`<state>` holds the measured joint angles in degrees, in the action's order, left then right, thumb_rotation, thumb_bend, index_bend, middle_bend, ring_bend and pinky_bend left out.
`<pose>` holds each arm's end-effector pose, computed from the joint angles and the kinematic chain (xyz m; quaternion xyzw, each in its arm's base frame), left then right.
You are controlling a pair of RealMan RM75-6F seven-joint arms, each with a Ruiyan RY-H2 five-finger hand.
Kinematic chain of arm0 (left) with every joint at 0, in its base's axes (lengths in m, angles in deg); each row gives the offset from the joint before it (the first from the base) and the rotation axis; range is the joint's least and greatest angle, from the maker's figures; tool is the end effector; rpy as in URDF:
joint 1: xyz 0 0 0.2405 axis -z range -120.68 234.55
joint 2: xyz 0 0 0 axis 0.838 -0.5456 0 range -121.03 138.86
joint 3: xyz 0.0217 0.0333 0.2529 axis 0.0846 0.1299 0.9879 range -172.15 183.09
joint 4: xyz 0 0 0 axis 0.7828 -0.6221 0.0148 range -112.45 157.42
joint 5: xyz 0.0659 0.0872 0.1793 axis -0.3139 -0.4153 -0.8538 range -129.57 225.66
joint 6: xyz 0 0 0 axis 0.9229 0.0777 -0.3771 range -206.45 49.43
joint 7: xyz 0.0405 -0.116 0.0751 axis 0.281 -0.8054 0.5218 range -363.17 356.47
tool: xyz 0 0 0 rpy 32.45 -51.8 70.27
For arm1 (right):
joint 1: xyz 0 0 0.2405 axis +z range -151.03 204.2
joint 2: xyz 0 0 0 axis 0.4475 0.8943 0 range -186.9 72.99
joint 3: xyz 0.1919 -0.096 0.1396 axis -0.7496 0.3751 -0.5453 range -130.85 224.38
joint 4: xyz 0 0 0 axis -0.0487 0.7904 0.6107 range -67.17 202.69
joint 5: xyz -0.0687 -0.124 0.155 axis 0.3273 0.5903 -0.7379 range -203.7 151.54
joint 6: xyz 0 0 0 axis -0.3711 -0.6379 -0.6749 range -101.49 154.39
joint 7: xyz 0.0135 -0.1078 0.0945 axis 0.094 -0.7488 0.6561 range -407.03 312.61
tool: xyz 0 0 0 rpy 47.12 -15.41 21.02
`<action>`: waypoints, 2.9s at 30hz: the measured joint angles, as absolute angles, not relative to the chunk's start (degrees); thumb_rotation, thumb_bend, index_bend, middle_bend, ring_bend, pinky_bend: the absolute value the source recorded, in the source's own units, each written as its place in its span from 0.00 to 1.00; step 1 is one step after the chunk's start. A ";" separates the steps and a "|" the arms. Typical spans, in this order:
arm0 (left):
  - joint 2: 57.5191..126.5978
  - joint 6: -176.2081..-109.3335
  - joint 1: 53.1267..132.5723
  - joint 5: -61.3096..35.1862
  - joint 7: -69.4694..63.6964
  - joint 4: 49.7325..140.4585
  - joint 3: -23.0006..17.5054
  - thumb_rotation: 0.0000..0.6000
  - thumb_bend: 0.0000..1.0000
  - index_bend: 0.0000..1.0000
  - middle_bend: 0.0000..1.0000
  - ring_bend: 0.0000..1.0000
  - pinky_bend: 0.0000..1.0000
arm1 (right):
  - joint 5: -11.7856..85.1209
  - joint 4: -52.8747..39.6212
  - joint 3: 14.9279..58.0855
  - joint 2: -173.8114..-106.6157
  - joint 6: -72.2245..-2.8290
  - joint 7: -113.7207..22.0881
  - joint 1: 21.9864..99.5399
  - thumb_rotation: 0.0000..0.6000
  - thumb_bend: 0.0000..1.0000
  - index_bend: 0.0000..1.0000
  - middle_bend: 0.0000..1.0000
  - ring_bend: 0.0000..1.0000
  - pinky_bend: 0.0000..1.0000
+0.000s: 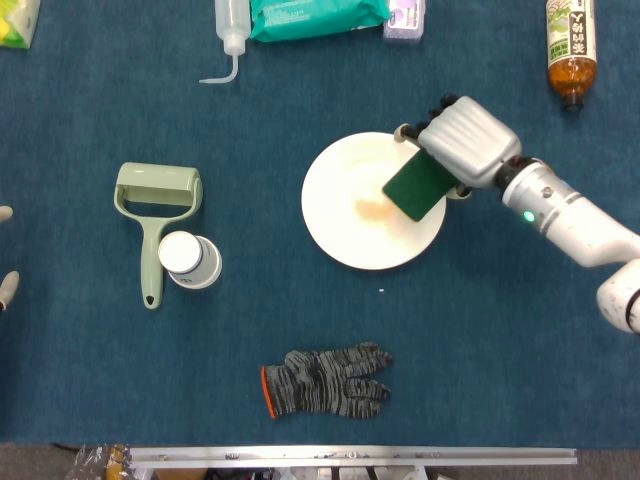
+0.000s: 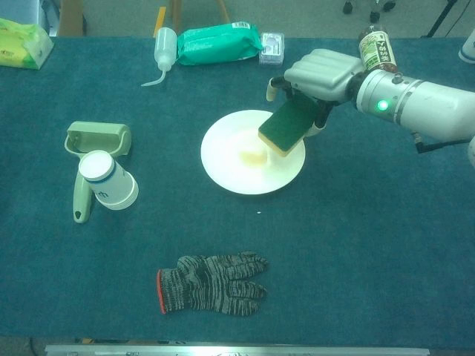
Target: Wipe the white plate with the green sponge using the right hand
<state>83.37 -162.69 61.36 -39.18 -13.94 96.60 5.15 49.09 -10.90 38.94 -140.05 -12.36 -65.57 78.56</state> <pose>-0.3572 0.1724 0.1219 -0.5950 -0.4170 -0.3856 0.5687 -0.1297 -0.3749 -0.0129 0.8662 -0.2244 0.2728 0.3535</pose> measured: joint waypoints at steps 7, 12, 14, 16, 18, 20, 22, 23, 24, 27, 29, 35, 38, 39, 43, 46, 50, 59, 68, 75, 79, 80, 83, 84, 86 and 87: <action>83.84 -162.78 61.17 -39.23 -15.00 95.57 5.32 1.00 0.27 0.24 0.19 0.18 0.34 | 45.83 -9.49 38.78 -142.18 -10.28 -68.77 81.01 1.00 0.00 0.28 0.53 0.40 0.31; 84.01 -163.06 60.96 -39.55 -15.83 94.92 5.56 1.00 0.27 0.24 0.19 0.18 0.34 | 44.12 -8.13 38.83 -143.97 -8.93 -70.41 82.85 1.00 0.00 0.28 0.53 0.40 0.31; 84.06 -163.04 60.96 -39.58 -15.95 94.79 5.60 1.00 0.27 0.24 0.19 0.18 0.34 | 43.55 -7.36 38.95 -144.68 -8.34 -70.89 83.56 1.00 0.00 0.28 0.53 0.40 0.31; 84.09 -163.13 60.89 -39.62 -16.12 94.68 5.64 1.00 0.27 0.24 0.19 0.18 0.34 | 43.11 -6.66 39.04 -145.27 -7.90 -71.14 84.09 1.00 0.00 0.28 0.53 0.40 0.31; 84.08 -163.25 60.79 -39.63 -16.31 94.56 5.67 1.00 0.27 0.24 0.19 0.18 0.34 | 42.66 -5.78 39.17 -145.95 -7.38 -71.37 84.70 1.00 0.00 0.28 0.53 0.40 0.31; 84.06 -163.32 60.71 -39.61 -16.44 94.46 5.68 1.00 0.27 0.24 0.19 0.18 0.34 | 42.24 -4.83 39.39 -146.63 -6.84 -71.66 85.27 1.00 0.00 0.28 0.53 0.40 0.31; 84.05 -163.39 60.64 -39.61 -16.66 94.33 5.70 1.00 0.27 0.24 0.19 0.18 0.34 | 41.84 -3.99 39.64 -147.25 -6.36 -71.98 85.77 1.00 0.00 0.28 0.53 0.40 0.31; 84.07 -163.44 60.59 -39.61 -16.82 94.23 5.71 1.00 0.27 0.24 0.19 0.18 0.34 | 41.58 -3.45 39.81 -147.67 -6.09 -72.19 86.09 1.00 0.00 0.28 0.53 0.40 0.31; 84.09 -163.49 60.56 -39.63 -16.93 94.18 5.72 1.00 0.27 0.24 0.19 0.18 0.34 | 41.39 -3.06 39.93 -147.97 -5.91 -72.33 86.31 1.00 0.00 0.28 0.53 0.40 0.31; 84.08 -163.60 60.46 -39.69 -17.06 94.13 5.78 1.00 0.27 0.24 0.19 0.18 0.34 | 40.79 -1.83 40.24 -148.81 -5.47 -72.68 86.96 1.00 0.00 0.28 0.53 0.40 0.31; 84.11 -163.62 60.42 -39.75 -17.30 93.97 5.81 1.00 0.27 0.24 0.19 0.18 0.34 | 40.27 -1.03 40.30 -149.32 -5.33 -72.77 87.35 1.00 0.00 0.28 0.53 0.40 0.31; 84.31 -163.48 60.43 -39.72 -17.81 93.59 5.80 1.00 0.27 0.24 0.19 0.18 0.34 | 39.32 0.17 40.66 -149.84 -5.36 -73.00 88.04 1.00 0.00 0.28 0.53 0.40 0.31; 84.47 -163.37 60.31 -39.61 -18.04 93.29 5.89 1.00 0.27 0.24 0.19 0.18 0.34 | 39.00 0.00 41.06 -149.34 -5.84 -73.35 87.91 1.00 0.00 0.28 0.53 0.40 0.31; 84.53 -163.31 60.31 -39.57 -18.09 93.17 5.89 1.00 0.27 0.24 0.19 0.18 0.34 | 38.87 -0.04 41.21 -149.19 -5.99 -73.57 87.85 1.00 0.00 0.28 0.53 0.40 0.31; 84.76 -163.13 60.32 -39.54 -18.19 92.88 5.93 1.00 0.27 0.24 0.19 0.18 0.34 | 37.92 -0.57 41.87 -148.24 -6.92 -74.92 87.49 1.00 0.00 0.28 0.53 0.40 0.31; 84.81 -163.21 60.36 -39.70 -17.95 92.98 5.94 1.00 0.27 0.24 0.19 0.18 0.34 | 37.06 -1.53 42.13 -147.28 -7.97 -75.86 87.17 1.00 0.00 0.28 0.53 0.40 0.31; 84.91 -163.12 60.51 -39.76 -17.68 93.17 5.88 1.00 0.27 0.24 0.19 0.18 0.34 | 36.28 -3.25 41.88 -146.27 -9.58 -76.48 86.94 1.00 0.00 0.28 0.53 0.40 0.31; 84.92 -163.19 60.63 -40.12 -17.46 93.54 6.00 1.00 0.27 0.24 0.19 0.18 0.34 | 35.97 -3.47 40.31 -148.01 -9.76 -77.04 89.23 1.00 0.00 0.28 0.53 0.40 0.31; 85.03 -163.28 60.39 -39.95 -18.52 92.82 6.04 1.00 0.27 0.24 0.19 0.18 0.34 | 35.79 -0.52 40.78 -151.21 -8.27 -77.68 91.17 1.00 0.00 0.28 0.53 0.40 0.31; 85.34 -163.13 60.45 -39.99 -18.80 92.47 6.07 1.00 0.27 0.24 0.19 0.18 0.34 | 35.40 -0.39 41.99 -152.06 -8.82 -80.12 91.50 1.00 0.00 0.28 0.53 0.40 0.32; 85.39 -163.21 60.31 -40.06 -18.93 92.26 6.23 1.00 0.27 0.24 0.19 0.18 0.34 | 35.18 -0.56 42.77 -152.24 -9.60 -81.64 91.40 1.00 0.00 0.28 0.53 0.40 0.32; 85.46 -163.21 60.31 -40.07 -19.00 92.14 6.21 1.00 0.27 0.24 0.19 0.18 0.34 | 35.10 -0.54 43.01 -152.30 -9.88 -82.15 91.34 1.00 0.00 0.28 0.53 0.40 0.32; 85.50 -163.13 60.35 -40.08 -19.13 92.08 6.21 1.00 0.27 0.24 0.19 0.18 0.34 | 35.01 -0.43 43.58 -152.43 -10.83 -83.31 91.08 1.00 0.00 0.28 0.53 0.40 0.32; 85.53 -163.12 60.34 -40.07 -19.13 92.05 6.22 1.00 0.27 0.24 0.19 0.18 0.34 | 35.03 -0.40 43.67 -152.44 -11.01 -83.47 91.01 1.00 0.00 0.28 0.53 0.40 0.32; 85.61 -163.09 60.32 -40.07 -19.19 91.91 6.25 1.00 0.27 0.24 0.19 0.18 0.34 | 35.05 -0.37 43.87 -152.41 -11.54 -83.75 90.72 1.00 0.00 0.28 0.53 0.40 0.32; 85.65 -163.08 60.32 -40.06 -19.21 91.87 6.25 1.00 0.27 0.24 0.19 0.18 0.34 | 35.06 -0.40 43.92 -152.32 -11.73 -83.83 90.60 1.00 0.00 0.28 0.53 0.40 0.32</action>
<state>85.65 -163.08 60.32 -40.06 -19.21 91.87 6.25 35.06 -0.40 43.92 -152.32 -11.73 -83.83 90.60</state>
